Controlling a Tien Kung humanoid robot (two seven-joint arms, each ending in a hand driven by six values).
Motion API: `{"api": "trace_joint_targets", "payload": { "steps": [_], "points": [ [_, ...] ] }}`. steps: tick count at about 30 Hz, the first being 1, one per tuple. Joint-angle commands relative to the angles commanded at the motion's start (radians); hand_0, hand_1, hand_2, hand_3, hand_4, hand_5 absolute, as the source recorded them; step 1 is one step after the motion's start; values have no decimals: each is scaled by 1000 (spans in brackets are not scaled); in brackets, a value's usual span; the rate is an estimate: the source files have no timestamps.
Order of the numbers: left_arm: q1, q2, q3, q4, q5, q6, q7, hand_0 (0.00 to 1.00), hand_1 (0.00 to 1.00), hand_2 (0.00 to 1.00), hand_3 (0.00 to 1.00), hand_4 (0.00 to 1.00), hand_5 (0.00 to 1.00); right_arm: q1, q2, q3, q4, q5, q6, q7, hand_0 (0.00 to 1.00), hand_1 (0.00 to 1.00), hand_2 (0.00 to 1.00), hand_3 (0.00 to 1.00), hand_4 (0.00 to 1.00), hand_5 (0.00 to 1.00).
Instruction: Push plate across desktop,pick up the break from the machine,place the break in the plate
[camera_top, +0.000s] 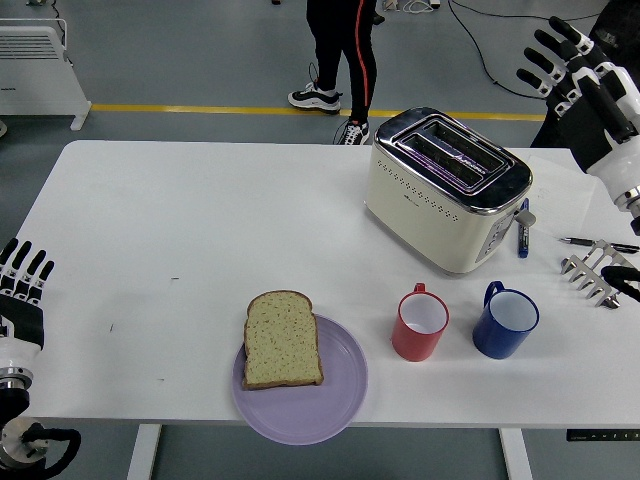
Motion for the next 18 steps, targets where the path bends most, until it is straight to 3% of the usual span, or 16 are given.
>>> {"api": "trace_joint_targets", "payload": {
  "steps": [8, 18],
  "points": [
    [4, 0, -10, 0, -7, -4, 6, 763, 752, 793, 717, 558, 998, -119, 6, 80, -46, 26, 6, 9, 826, 807, 843, 823, 573, 414],
    [11, 0, -9, 0, -4, -3, 4, 764, 754, 793, 720, 560, 998, -234, 70, 143, -87, -10, 8, 6, 833, 809, 844, 827, 560, 434]
  ]
}}
